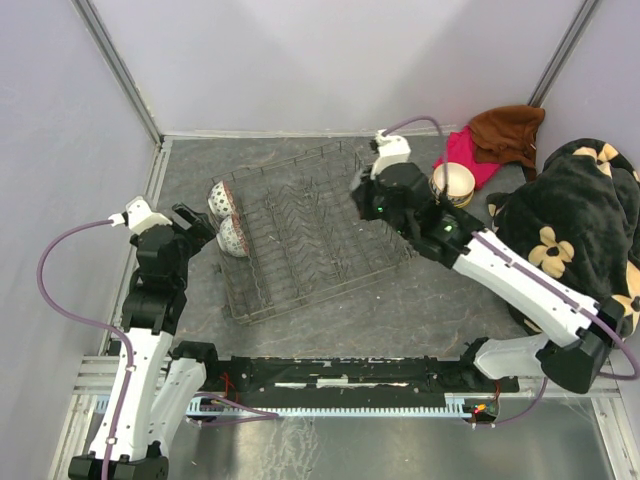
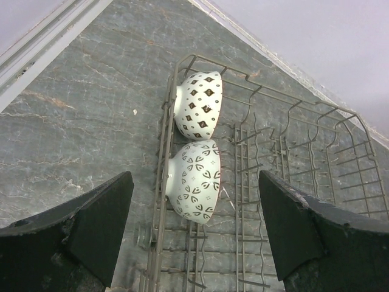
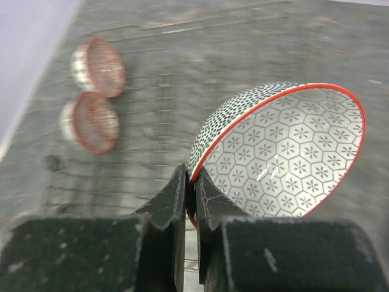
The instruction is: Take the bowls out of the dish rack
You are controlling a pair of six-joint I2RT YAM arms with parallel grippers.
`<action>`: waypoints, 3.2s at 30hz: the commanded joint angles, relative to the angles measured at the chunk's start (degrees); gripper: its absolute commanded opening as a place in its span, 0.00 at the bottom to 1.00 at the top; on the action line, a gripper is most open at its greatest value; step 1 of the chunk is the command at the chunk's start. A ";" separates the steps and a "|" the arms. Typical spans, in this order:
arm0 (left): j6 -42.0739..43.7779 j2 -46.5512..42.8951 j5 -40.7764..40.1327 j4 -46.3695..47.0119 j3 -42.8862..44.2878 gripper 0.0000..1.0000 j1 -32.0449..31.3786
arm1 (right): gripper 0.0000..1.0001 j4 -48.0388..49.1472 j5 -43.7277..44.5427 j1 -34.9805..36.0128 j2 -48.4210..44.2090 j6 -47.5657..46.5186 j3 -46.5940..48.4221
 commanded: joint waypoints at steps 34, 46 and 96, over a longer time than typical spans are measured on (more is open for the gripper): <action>-1.45 3.66 2.83 6.30 0.23 0.90 -0.02 | 0.01 -17.99 2.05 -35.12 11.22 -8.90 -11.94; -1.45 3.50 2.68 6.26 0.19 0.90 0.01 | 0.07 -16.83 0.12 -37.06 12.78 -8.04 -12.18; -0.84 2.31 2.02 4.22 0.79 0.90 -0.03 | 0.68 21.82 -27.18 -3.17 29.77 4.69 10.30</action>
